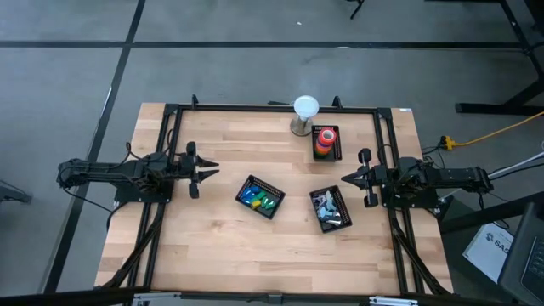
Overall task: Pick and place Stapler, Stapler remover, tape
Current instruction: Return to Home Position
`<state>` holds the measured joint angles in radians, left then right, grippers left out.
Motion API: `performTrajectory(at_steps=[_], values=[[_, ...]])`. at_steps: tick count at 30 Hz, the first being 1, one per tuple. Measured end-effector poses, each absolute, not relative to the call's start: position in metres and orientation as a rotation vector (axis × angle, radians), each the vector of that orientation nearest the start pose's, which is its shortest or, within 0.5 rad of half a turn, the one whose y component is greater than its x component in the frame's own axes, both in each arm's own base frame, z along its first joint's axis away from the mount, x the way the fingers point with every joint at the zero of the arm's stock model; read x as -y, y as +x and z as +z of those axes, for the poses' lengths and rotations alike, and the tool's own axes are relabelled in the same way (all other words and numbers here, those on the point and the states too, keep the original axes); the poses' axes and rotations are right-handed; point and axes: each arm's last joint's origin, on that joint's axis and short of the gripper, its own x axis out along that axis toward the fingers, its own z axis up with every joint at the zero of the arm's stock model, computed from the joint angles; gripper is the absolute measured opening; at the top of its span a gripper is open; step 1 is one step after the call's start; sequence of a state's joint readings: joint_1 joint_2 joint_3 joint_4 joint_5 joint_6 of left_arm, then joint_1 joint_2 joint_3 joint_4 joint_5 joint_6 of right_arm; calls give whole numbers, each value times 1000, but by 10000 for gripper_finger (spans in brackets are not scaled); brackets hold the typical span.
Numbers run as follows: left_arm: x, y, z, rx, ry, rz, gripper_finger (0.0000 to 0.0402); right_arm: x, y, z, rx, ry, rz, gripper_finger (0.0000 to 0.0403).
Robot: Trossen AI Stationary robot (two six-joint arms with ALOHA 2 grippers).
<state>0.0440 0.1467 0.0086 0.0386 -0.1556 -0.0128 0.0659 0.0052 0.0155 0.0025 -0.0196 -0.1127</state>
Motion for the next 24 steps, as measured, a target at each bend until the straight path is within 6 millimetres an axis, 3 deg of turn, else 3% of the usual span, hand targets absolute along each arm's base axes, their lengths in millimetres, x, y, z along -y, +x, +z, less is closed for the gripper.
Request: performTrajectory(at_steps=[24], values=[[-9, 105, 158, -98, -7, 200, 90, -7, 97, 169, 18, -113, 85, 14]])
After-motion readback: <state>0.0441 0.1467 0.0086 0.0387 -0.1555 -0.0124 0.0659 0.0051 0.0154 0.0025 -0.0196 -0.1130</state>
